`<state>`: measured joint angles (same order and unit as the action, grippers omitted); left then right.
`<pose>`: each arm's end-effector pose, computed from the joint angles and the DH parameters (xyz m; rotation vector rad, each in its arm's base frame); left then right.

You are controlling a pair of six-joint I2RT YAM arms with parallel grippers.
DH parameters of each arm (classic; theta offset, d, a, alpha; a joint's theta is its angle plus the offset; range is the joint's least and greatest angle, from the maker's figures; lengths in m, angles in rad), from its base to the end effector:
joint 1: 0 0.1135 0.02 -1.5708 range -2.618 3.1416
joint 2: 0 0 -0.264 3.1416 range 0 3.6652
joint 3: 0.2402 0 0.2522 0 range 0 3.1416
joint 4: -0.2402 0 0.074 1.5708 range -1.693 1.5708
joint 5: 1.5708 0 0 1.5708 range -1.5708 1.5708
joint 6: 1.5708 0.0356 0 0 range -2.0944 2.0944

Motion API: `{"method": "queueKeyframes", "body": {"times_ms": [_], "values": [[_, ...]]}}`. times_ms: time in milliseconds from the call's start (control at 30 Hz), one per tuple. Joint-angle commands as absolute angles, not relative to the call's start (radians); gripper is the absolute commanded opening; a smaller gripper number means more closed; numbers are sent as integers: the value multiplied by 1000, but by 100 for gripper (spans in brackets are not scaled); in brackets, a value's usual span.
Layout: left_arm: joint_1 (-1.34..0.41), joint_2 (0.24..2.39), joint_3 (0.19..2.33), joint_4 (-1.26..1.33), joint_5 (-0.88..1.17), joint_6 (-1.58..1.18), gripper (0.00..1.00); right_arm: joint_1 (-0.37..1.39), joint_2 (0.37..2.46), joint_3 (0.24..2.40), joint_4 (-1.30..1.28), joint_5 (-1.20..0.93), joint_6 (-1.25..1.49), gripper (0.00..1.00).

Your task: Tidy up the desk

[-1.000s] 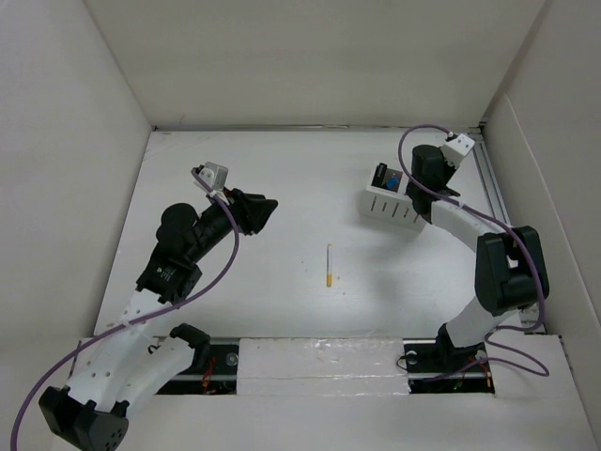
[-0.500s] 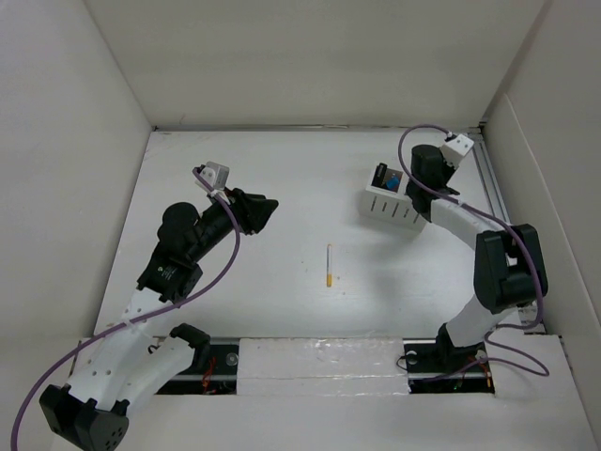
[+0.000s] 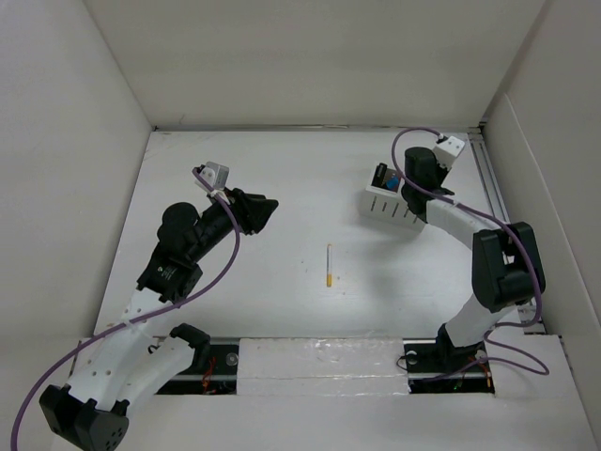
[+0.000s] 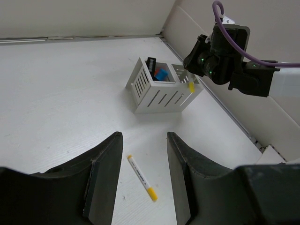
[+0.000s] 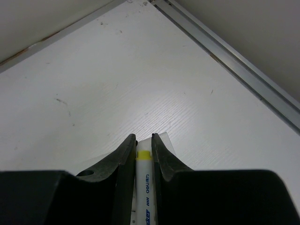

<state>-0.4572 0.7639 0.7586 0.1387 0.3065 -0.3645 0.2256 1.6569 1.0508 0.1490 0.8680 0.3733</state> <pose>0.1582 -0.0898 0.3692 0.3303 1.4694 -0.8871 0.3621 0.0552 0.2435 0.6554 1.7693 -0.4699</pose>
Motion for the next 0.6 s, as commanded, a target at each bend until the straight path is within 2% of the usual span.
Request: {"method": "queueKeyframes", "body": {"times_ms": [0,233,567], "values": [[-460,750,762,193,319,-362,38,230,1628,1100,163,887,376,3],[-460,741,764,192,314,-360,38,190,1614,1189,178,942,311,3],[-460,741,762,189,302,-361,38,181,1732,1212,196,1023,290,2]]}}
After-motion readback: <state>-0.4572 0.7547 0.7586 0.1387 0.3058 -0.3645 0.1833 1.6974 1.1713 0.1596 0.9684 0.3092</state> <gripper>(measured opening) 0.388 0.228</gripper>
